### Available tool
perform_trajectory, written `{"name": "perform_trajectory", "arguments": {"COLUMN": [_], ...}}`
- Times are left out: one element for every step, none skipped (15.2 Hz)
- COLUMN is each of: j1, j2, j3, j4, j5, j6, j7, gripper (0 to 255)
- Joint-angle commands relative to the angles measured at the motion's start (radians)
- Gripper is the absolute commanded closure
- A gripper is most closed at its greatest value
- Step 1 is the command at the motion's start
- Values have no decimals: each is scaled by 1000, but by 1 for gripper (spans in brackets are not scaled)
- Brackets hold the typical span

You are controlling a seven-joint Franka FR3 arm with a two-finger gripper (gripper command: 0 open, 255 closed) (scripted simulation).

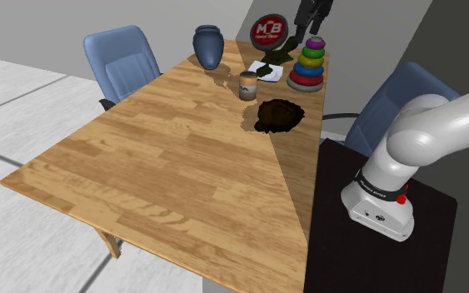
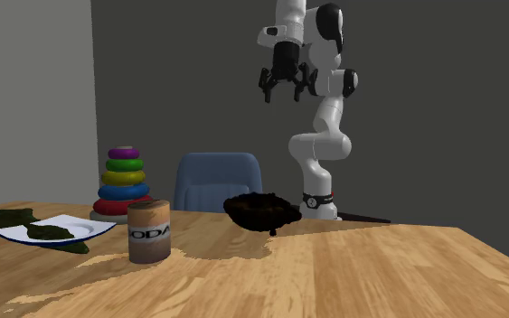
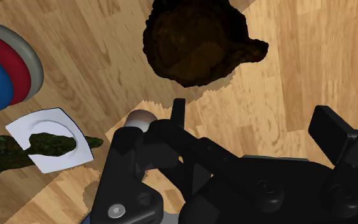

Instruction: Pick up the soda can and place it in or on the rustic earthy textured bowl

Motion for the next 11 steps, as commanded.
{"name": "perform_trajectory", "arguments": {"j1": [0, -7, -14, -21, -28, -35, -41, -48, -54, -60, -66], "j2": [0, 33, 66, 100, 134, 169, 204, 239, 275, 311, 347], "j3": [0, 0, 1, 1, 1, 1, 0, 0, -1, -2, -4], "j4": [0, 4, 9, 15, 22, 30, 40, 51, 63, 76, 90], "j5": [0, 0, -1, -1, -2, -2, -3, -4, -5, -6, -7], "j6": [0, 24, 48, 71, 94, 115, 136, 156, 175, 193, 210], "j7": [0, 13, 25, 38, 50, 63, 75, 88, 100, 112, 124], "gripper": [0, 0, 0, 0, 0, 0, 0, 0, 0, 0, 0]}}
